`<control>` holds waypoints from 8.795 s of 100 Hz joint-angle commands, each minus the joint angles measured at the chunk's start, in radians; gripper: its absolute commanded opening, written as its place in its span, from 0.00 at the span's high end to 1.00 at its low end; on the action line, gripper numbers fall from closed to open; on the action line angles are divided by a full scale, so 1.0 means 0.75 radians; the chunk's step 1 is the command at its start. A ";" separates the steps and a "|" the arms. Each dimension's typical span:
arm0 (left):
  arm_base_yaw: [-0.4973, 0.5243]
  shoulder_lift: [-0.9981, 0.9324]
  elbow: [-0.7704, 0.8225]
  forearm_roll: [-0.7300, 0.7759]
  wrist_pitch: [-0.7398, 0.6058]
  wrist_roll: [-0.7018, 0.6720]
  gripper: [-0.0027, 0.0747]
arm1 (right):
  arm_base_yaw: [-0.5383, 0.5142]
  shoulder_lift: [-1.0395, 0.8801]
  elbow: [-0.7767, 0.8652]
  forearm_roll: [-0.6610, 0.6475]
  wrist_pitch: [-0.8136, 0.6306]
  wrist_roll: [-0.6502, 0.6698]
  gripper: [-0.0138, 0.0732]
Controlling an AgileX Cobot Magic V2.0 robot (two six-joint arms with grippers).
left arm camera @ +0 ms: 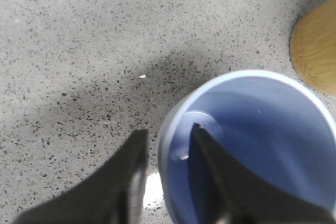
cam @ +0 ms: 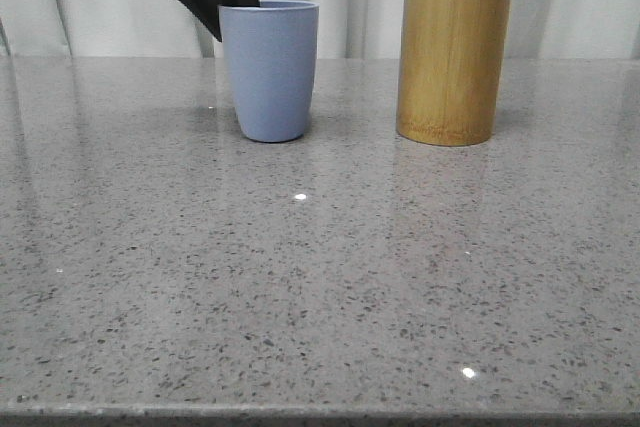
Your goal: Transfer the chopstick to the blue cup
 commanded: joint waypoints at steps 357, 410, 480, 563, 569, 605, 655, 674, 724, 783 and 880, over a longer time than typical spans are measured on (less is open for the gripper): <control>0.262 -1.614 1.268 0.168 -0.595 -0.091 0.56 | 0.420 1.228 -1.208 0.011 -0.251 -0.007 0.92; 0.262 -1.614 1.268 0.168 -0.595 -0.091 0.56 | 0.489 1.027 -1.389 0.011 -0.271 -0.054 0.92; 0.262 -1.614 1.268 0.168 -0.595 -0.091 0.56 | 0.803 1.194 -1.426 0.020 -0.505 -0.042 0.92; 0.262 -1.614 1.268 0.168 -0.595 -0.091 0.56 | 0.803 1.338 -1.311 0.022 -0.566 -0.038 0.56; 0.262 -1.614 1.268 0.168 -0.595 -0.091 0.56 | 0.803 1.338 -1.311 0.022 -0.571 -0.038 0.48; 0.262 -1.614 1.268 0.168 -0.598 -0.091 0.56 | 0.802 1.289 -1.311 0.023 -0.559 -0.033 0.45; 0.262 -1.630 1.268 0.194 -0.635 -0.091 0.56 | 0.646 0.943 -0.980 0.022 -0.506 -0.023 0.45; 0.262 -1.632 1.270 0.208 -0.644 -0.091 0.56 | 0.540 0.754 -0.738 0.021 -0.572 -0.023 0.45; 0.262 -1.745 1.486 0.269 -0.778 -0.119 0.56 | 0.347 0.288 -0.227 0.021 -0.632 -0.023 0.45; 0.262 -1.974 1.733 0.269 -0.896 -0.148 0.75 | 0.338 -0.313 0.284 0.021 -0.640 -0.023 0.68; 0.262 -2.374 1.966 0.246 -0.872 -0.148 0.99 | 0.338 -0.689 0.554 0.021 -0.625 -0.023 0.92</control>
